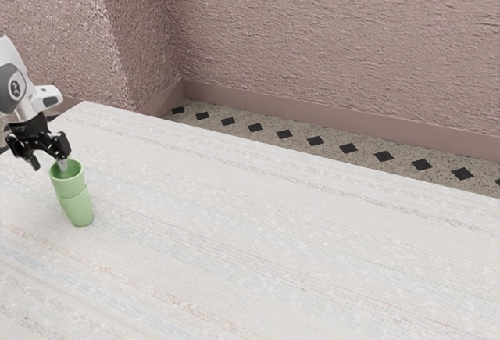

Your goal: Place the right cup onto the left cup

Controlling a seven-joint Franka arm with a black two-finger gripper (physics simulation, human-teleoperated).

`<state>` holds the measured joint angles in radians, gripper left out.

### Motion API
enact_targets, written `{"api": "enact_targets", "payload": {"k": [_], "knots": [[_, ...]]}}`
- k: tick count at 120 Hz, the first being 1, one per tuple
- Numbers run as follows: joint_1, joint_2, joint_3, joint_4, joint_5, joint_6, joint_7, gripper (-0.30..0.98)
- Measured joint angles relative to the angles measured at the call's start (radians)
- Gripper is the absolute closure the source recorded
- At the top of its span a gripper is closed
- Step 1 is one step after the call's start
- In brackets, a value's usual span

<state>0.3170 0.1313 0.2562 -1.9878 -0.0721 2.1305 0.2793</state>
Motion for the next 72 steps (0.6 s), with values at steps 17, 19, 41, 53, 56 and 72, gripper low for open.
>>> {"api": "enact_targets", "payload": {"k": [17,19,41,53,56,72], "knots": [[0.0,-0.057,-0.001,-0.008,-0.001,-0.021,0.004,0.09],[0.0,-0.064,-0.001,-0.009,-0.001,-0.027,0.004,0.08],[-0.018,-0.16,-0.016,-0.011,0.007,-0.108,0.007,0.03],[-0.027,-0.177,-0.05,0.001,0.013,-0.152,0.009,0.02],[-0.039,-0.177,-0.058,0.008,0.015,-0.163,0.009,0.02],[-0.103,-0.161,-0.135,0.064,0.024,-0.219,0.01,0.01]]}}
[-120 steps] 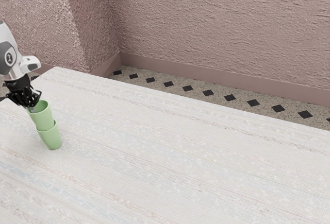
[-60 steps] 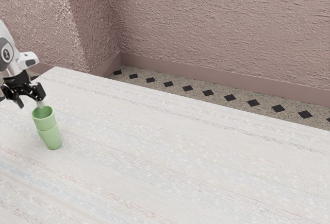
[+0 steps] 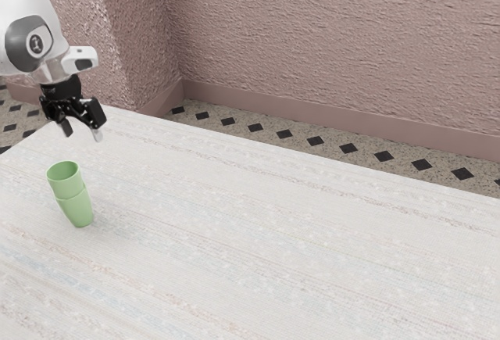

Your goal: Place the right cup onto the left cup

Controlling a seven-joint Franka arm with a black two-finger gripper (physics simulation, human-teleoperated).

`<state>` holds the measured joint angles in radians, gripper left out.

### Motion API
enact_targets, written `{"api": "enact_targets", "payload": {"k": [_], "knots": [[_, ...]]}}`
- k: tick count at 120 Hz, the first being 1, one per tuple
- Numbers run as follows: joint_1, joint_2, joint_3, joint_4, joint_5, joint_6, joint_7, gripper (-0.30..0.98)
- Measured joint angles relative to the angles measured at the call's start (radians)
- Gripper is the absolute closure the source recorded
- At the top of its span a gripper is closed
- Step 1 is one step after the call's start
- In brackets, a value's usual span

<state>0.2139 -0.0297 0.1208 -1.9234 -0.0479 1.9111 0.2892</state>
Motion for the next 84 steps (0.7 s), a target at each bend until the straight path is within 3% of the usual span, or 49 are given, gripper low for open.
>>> {"api": "enact_targets", "payload": {"k": [25,46,84], "knots": [[-0.121,0.101,-0.099,0.165,0.005,-0.077,-0.001,0.0],[-0.133,0.168,-0.11,0.318,0.001,-0.117,-0.002,0.0],[-0.156,0.148,-0.108,0.366,-0.002,-0.178,-0.003,0.0]]}}
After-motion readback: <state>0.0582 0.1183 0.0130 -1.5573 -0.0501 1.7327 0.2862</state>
